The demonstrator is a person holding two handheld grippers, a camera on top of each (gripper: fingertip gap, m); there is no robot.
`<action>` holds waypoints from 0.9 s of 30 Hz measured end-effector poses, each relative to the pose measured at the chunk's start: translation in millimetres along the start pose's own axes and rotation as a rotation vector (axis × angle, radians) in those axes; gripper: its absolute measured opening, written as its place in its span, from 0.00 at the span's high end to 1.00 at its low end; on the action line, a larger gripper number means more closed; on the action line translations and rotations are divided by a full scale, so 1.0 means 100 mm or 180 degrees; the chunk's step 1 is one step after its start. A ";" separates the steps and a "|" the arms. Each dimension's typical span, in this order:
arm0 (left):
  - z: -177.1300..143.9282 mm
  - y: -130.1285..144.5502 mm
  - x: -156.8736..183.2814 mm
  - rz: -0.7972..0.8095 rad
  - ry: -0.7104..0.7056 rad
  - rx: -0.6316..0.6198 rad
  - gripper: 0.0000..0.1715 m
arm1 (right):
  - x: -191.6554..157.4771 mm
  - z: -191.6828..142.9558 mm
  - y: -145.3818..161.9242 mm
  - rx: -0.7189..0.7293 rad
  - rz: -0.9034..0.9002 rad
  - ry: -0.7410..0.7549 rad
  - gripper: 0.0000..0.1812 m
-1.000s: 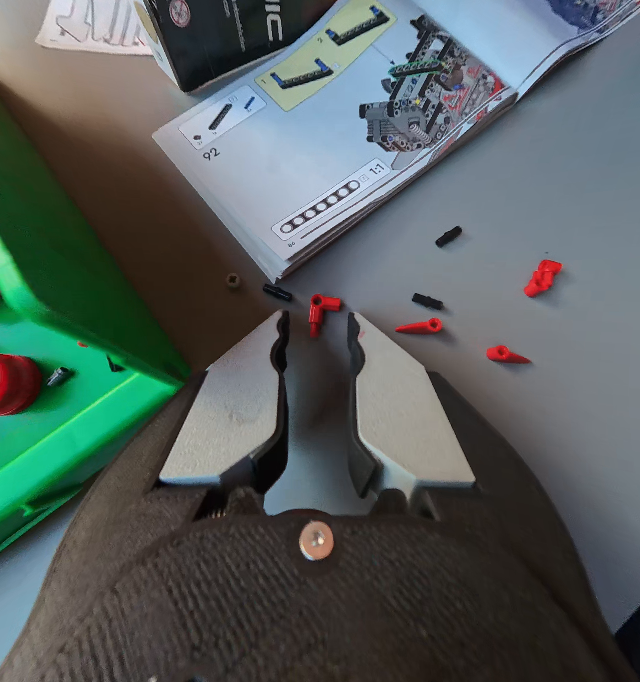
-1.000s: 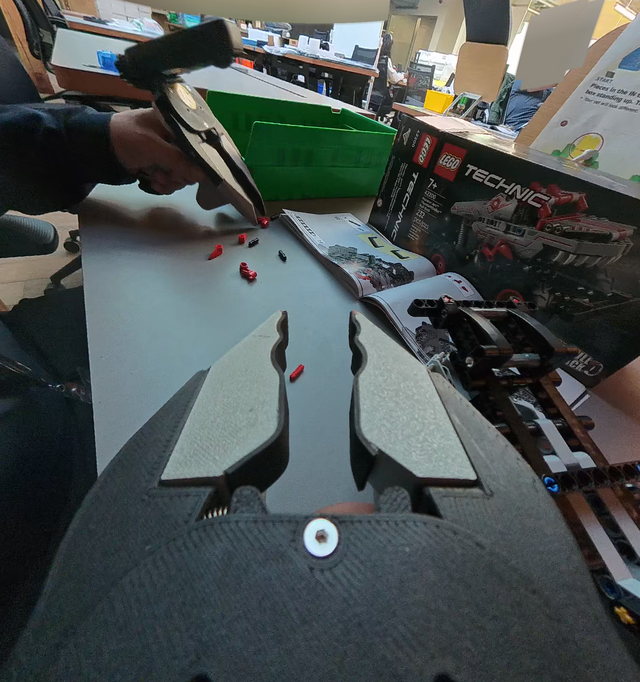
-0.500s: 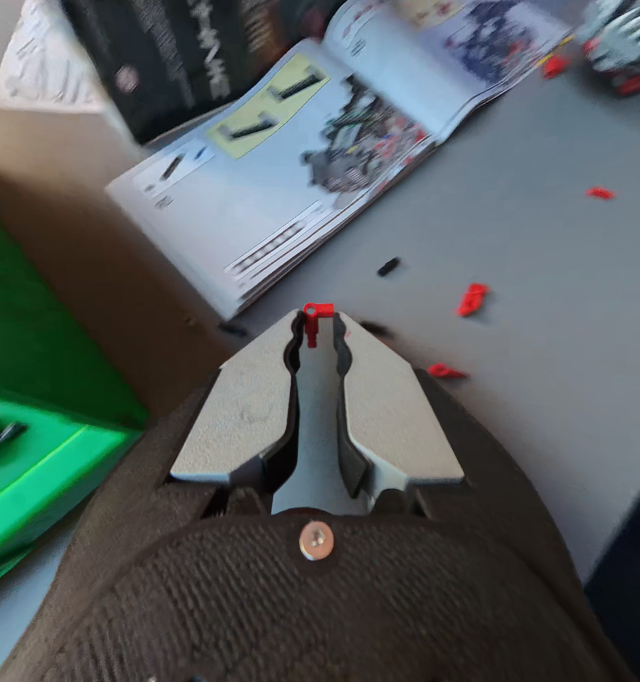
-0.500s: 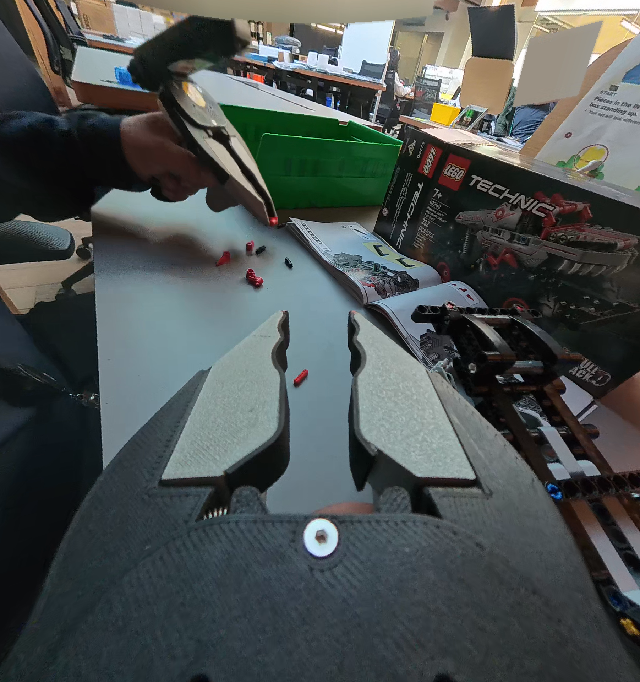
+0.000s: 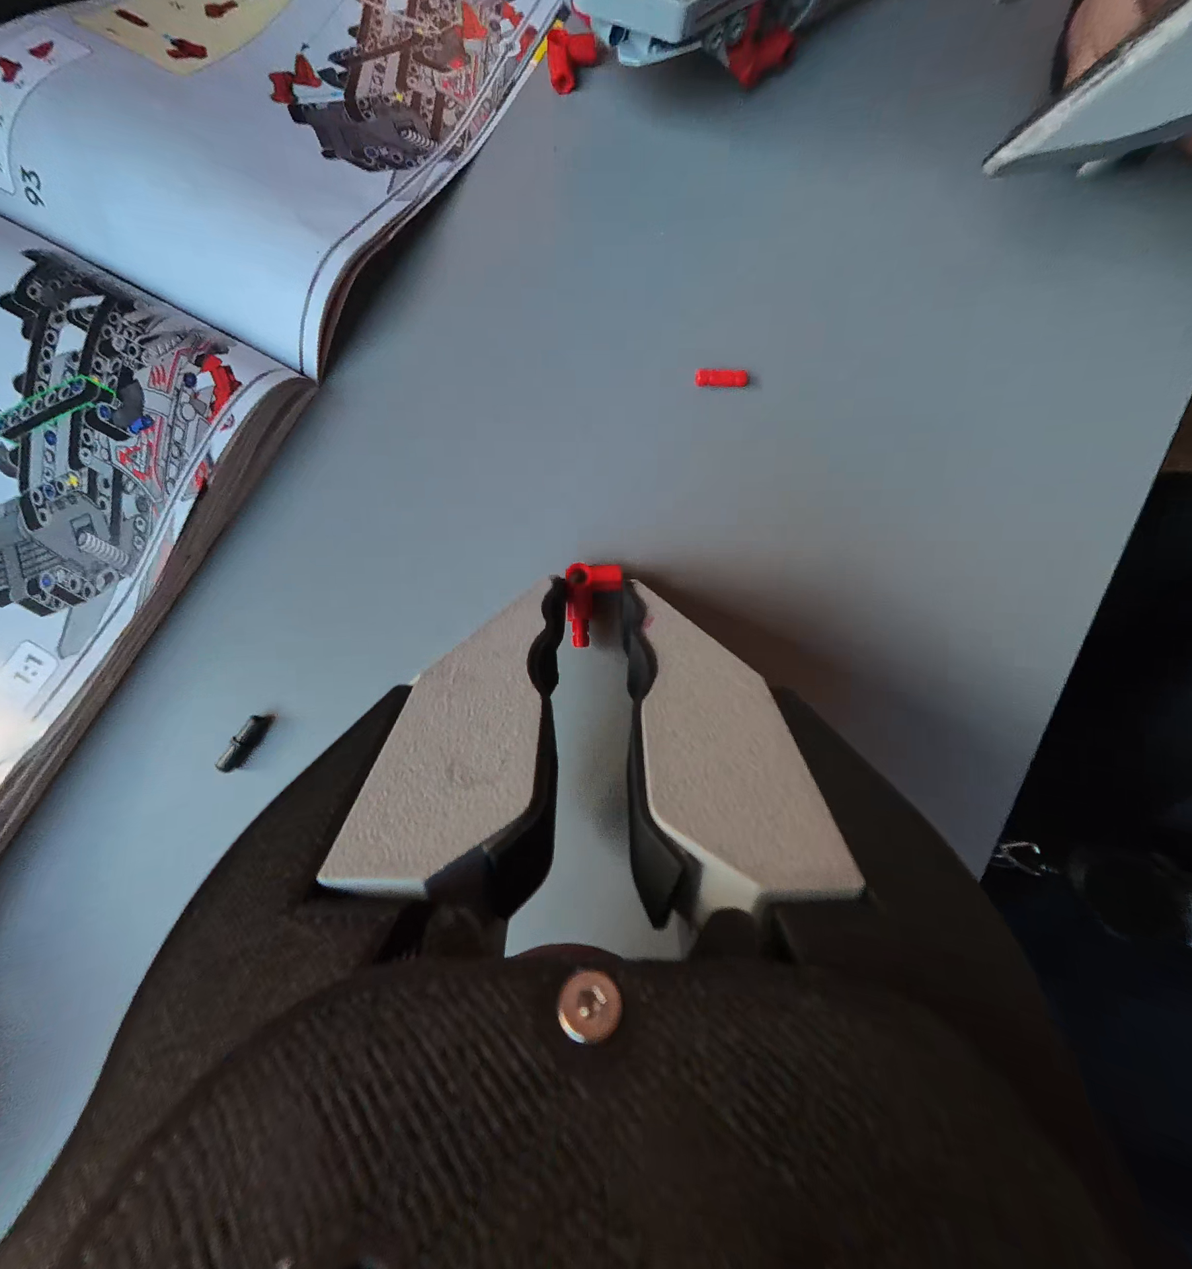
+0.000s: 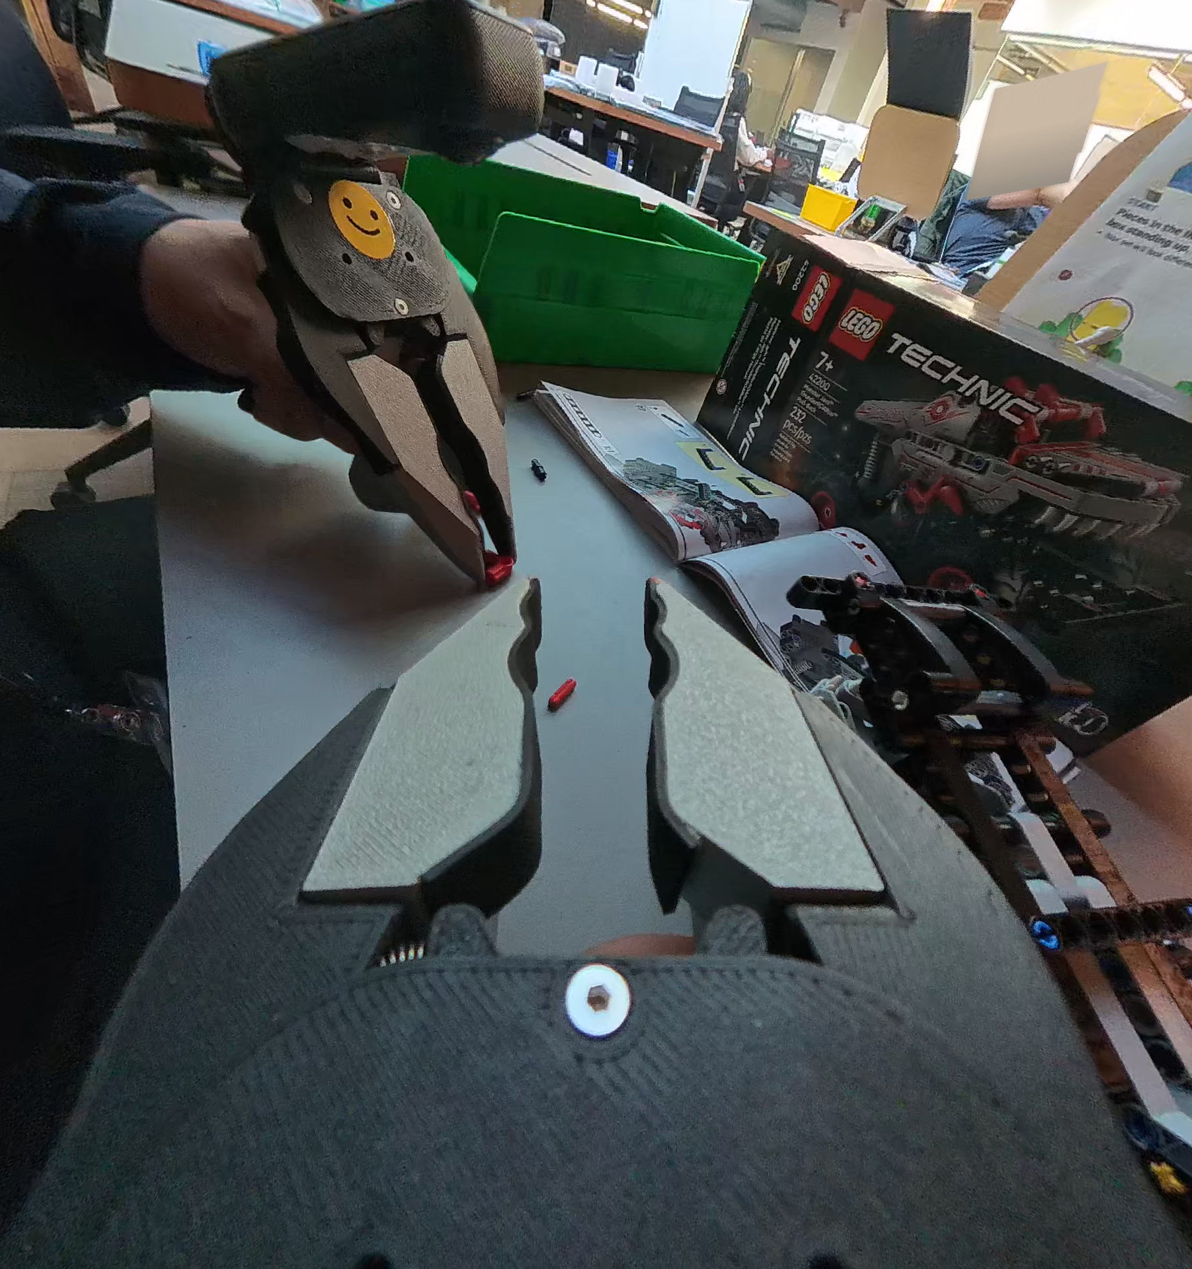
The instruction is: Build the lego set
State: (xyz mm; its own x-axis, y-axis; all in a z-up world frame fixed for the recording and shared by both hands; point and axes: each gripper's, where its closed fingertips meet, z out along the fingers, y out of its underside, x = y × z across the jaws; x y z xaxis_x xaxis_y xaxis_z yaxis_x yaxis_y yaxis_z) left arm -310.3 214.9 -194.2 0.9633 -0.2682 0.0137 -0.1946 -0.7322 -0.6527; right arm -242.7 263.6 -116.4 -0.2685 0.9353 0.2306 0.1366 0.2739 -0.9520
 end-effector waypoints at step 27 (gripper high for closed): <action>-0.13 0.09 0.10 -0.0413 0.0213 0.0161 0.83 | 0.01 0.00 0.00 -0.0002 0.0024 0.0000 0.86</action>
State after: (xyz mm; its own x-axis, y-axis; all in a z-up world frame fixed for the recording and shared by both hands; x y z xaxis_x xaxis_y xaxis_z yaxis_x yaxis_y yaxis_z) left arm -304.5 197.7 -189.9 0.9648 -0.2159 0.1499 -0.0581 -0.7314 -0.6795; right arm -243.2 264.1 -116.0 -0.2673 0.9374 0.2234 0.1391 0.2670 -0.9536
